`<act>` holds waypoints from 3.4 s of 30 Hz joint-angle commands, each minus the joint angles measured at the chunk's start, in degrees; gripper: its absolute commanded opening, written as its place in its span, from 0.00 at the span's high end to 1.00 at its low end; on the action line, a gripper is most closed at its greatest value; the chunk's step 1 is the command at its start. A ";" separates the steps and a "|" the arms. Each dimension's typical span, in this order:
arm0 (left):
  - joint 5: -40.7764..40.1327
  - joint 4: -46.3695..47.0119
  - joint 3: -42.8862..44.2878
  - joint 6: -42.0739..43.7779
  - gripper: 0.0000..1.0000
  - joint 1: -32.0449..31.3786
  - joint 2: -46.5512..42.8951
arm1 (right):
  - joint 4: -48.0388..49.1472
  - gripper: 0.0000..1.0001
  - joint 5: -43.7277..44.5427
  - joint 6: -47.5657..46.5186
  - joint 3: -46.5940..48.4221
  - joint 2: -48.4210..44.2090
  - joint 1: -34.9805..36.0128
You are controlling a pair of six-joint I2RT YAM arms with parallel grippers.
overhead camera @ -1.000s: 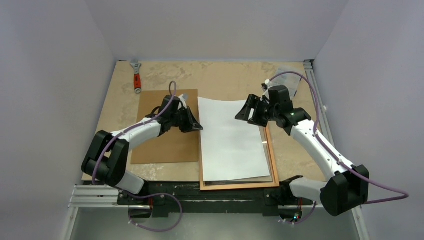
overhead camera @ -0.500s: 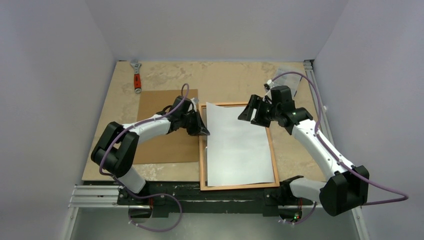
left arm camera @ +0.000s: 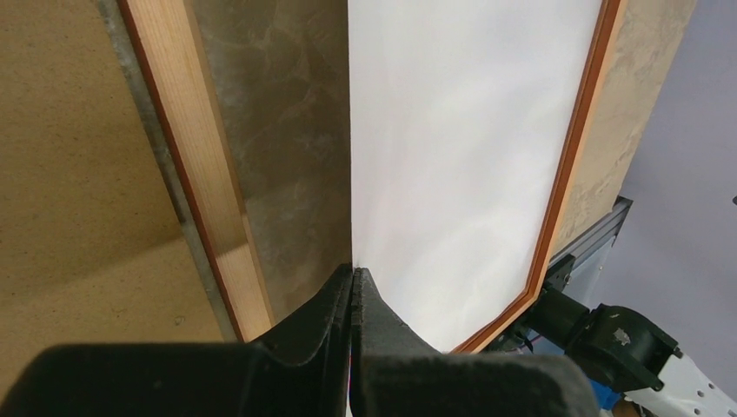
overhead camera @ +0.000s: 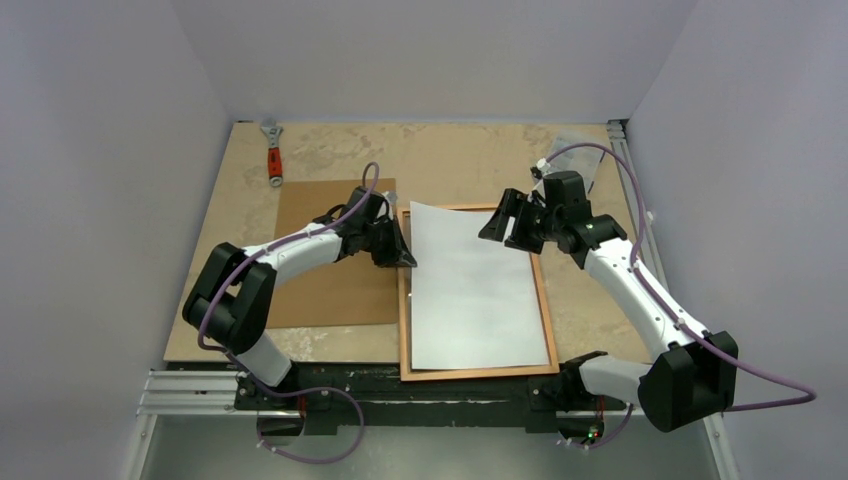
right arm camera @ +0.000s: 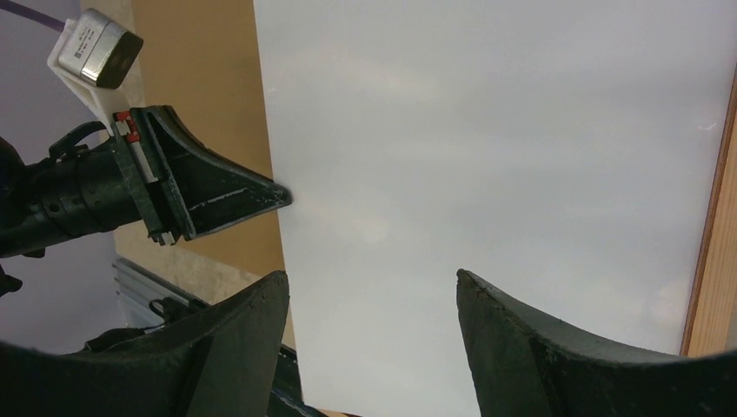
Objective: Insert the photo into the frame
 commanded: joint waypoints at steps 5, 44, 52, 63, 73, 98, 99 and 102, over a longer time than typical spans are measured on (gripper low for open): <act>-2.10 1.19 0.91 -1.53 1.00 -0.46 -1.20 | 0.83 0.31 -0.18 -1.50 1.02 0.17 -0.27; -37.76 -29.35 -2.82 3.18 0.03 1.29 -29.08 | 0.86 0.15 6.83 -1.36 7.74 13.19 21.40; -35.93 -33.29 -7.14 3.90 0.00 9.26 -36.66 | -4.29 0.20 7.98 -3.06 26.48 33.27 34.93; -23.40 -31.27 -12.65 7.38 0.00 25.09 -41.76 | -12.52 0.20 16.35 -2.79 42.63 52.58 41.42; -18.45 -28.88 -9.60 12.20 0.00 35.76 -29.53 | -13.71 0.17 20.55 0.30 39.16 53.47 38.20; -16.42 -25.21 -4.19 13.59 0.02 47.80 -6.02 | -1.73 0.19 3.73 2.11 29.77 51.25 32.78; -15.55 -25.04 -3.93 13.90 0.03 47.82 -5.19 | -1.36 0.19 2.79 2.33 29.74 51.43 32.80; -12.88 -24.73 -3.49 14.68 0.06 47.82 -2.53 | -0.71 0.19 1.35 2.75 29.68 51.59 32.80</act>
